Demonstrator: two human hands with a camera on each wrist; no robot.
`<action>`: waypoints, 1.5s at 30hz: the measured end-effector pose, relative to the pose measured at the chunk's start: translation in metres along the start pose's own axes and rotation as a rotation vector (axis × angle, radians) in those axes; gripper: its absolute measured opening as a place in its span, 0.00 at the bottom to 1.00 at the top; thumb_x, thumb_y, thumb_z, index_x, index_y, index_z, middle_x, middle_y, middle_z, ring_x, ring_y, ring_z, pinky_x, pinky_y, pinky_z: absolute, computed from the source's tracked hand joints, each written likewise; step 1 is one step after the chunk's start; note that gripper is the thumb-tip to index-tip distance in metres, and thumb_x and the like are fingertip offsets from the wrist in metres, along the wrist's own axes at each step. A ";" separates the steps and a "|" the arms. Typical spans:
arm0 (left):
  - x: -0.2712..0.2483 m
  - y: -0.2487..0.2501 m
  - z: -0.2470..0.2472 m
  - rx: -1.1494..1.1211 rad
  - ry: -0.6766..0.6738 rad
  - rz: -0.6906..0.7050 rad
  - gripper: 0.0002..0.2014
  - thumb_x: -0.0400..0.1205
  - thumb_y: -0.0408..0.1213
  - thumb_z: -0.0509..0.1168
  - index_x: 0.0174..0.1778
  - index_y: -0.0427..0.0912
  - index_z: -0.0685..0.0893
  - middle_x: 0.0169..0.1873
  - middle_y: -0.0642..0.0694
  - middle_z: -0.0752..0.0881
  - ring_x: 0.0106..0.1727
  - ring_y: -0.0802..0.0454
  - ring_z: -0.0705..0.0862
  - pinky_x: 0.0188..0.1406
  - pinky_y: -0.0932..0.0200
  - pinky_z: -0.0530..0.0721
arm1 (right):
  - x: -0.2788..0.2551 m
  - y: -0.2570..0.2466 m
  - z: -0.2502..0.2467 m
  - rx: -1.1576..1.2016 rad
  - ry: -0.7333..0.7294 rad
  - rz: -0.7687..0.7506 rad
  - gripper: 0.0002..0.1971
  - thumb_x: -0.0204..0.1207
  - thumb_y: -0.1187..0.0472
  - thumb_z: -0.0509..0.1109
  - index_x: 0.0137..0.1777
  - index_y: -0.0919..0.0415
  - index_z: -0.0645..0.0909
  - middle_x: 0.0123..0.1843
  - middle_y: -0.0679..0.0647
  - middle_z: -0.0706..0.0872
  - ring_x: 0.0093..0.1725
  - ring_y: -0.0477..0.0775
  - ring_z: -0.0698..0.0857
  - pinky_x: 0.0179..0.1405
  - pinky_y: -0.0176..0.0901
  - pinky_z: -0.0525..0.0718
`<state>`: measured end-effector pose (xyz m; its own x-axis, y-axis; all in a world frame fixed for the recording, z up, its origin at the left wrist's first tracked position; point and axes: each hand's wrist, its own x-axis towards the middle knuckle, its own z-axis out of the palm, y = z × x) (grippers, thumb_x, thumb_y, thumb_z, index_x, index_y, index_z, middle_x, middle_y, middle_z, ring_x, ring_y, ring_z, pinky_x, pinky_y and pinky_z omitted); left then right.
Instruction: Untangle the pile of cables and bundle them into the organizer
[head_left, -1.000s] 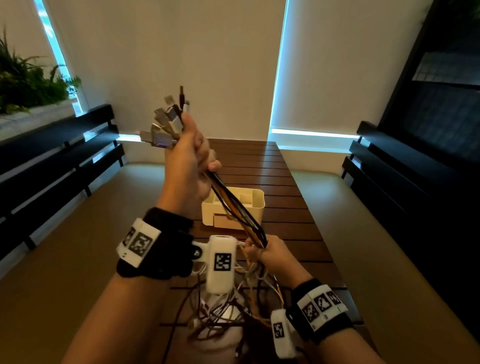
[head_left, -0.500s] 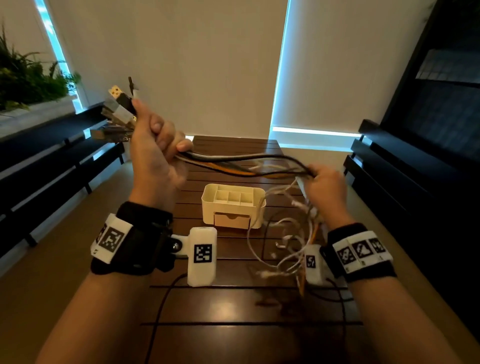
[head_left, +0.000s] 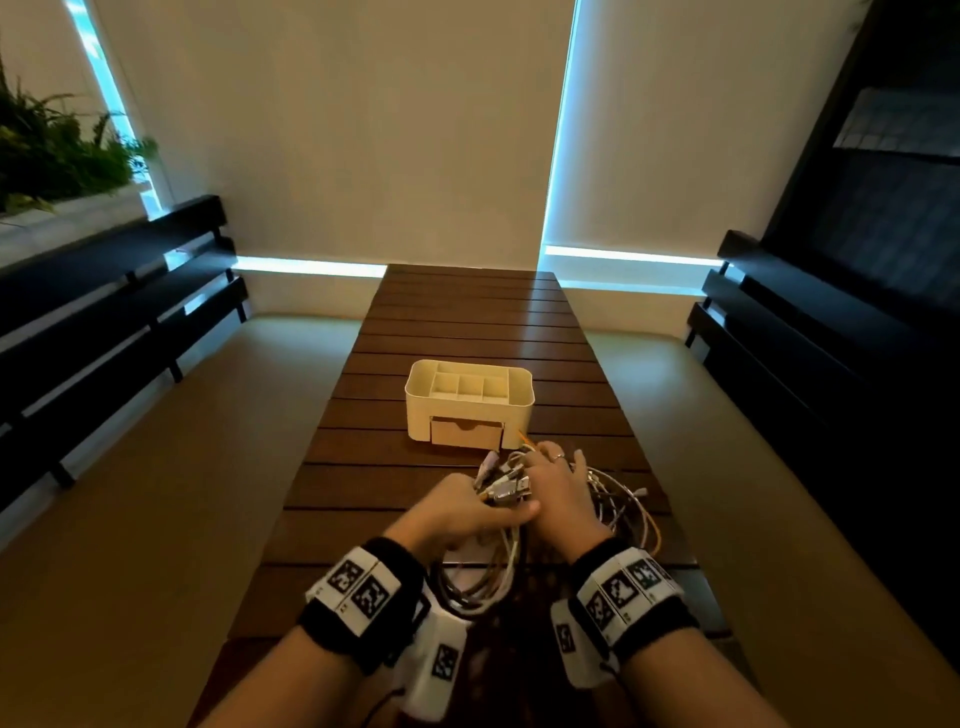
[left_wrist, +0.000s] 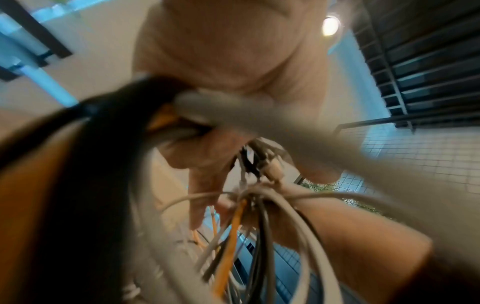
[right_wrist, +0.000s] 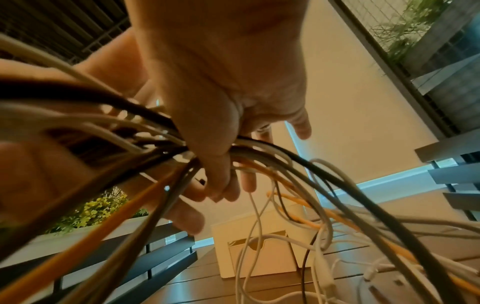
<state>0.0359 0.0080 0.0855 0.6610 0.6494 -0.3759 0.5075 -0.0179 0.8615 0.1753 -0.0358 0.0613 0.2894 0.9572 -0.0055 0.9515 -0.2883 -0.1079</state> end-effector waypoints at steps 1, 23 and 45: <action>0.001 -0.005 0.005 -0.025 0.035 -0.002 0.22 0.68 0.49 0.78 0.50 0.36 0.86 0.40 0.45 0.87 0.40 0.53 0.82 0.41 0.62 0.80 | -0.001 -0.002 -0.001 -0.004 0.014 0.002 0.18 0.81 0.50 0.59 0.69 0.52 0.76 0.73 0.49 0.74 0.80 0.55 0.58 0.77 0.69 0.42; -0.048 0.064 -0.068 -0.649 0.105 0.515 0.07 0.77 0.42 0.67 0.37 0.44 0.80 0.25 0.53 0.74 0.19 0.63 0.66 0.17 0.74 0.68 | -0.002 0.014 -0.036 0.680 0.219 0.117 0.12 0.71 0.49 0.73 0.53 0.47 0.78 0.40 0.38 0.74 0.52 0.46 0.70 0.59 0.48 0.69; -0.012 0.138 -0.096 -0.746 0.209 0.471 0.17 0.84 0.44 0.60 0.29 0.45 0.74 0.12 0.55 0.69 0.12 0.61 0.68 0.13 0.70 0.68 | -0.047 0.031 -0.056 1.463 0.275 -0.084 0.04 0.76 0.61 0.67 0.48 0.58 0.81 0.45 0.55 0.88 0.44 0.54 0.86 0.47 0.54 0.85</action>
<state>0.0451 0.0708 0.2412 0.5586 0.8257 0.0785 -0.3284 0.1333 0.9351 0.1972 -0.0911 0.1136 0.4091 0.8866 0.2159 0.0686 0.2060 -0.9761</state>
